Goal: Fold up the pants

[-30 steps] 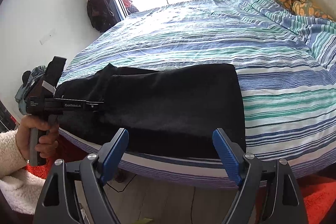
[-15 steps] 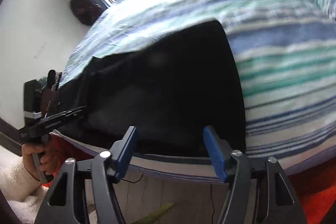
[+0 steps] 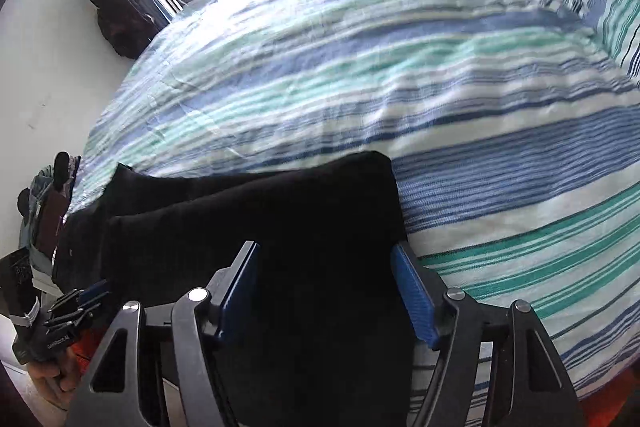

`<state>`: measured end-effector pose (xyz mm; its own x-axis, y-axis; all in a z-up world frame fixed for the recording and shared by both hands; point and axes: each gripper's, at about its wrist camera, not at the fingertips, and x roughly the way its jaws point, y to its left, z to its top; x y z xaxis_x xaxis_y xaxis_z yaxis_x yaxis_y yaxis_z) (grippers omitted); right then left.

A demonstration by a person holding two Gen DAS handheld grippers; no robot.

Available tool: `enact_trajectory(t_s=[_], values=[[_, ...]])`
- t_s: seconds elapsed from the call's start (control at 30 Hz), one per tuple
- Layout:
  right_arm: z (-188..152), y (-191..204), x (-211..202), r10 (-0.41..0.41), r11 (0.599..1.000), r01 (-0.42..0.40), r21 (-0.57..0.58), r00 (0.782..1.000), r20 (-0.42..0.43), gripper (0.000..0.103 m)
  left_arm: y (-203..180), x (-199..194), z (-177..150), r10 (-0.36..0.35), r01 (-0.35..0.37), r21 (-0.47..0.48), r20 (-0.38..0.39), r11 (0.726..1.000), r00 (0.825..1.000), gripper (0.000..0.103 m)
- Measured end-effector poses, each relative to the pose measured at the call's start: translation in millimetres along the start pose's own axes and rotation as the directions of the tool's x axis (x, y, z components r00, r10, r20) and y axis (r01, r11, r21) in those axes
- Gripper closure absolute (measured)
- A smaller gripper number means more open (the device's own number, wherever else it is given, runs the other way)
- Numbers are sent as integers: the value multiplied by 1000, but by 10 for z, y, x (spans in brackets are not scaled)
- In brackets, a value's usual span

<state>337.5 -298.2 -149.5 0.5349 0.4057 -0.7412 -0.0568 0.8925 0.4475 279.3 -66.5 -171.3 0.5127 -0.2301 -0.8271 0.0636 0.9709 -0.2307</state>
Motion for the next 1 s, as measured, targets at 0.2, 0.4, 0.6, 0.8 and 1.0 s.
enact_trajectory(t_s=[0.2,0.4,0.6,0.8,1.0], values=[[-128,380,-87,-6,980,14,-198,999,44,33,68,-12,-29,15,-15,-14,-5,1000,1000,34],[-329,357,-82,-75,982,88,-168,993,86,24,203,-237,-34,79,-78,-26,76,997,994,21],[-557,789,-250,-116,924,182,-337,971,207,0,482,-195,-42,184,-176,-114,64,978,981,17],[-774,768,267,-216,879,205,-431,976,24,0,641,-261,-40,396,-386,-152,44,910,917,17],[-799,582,340,-165,920,145,-364,986,-24,0,1165,-520,-22,446,-422,-260,39,869,894,17]])
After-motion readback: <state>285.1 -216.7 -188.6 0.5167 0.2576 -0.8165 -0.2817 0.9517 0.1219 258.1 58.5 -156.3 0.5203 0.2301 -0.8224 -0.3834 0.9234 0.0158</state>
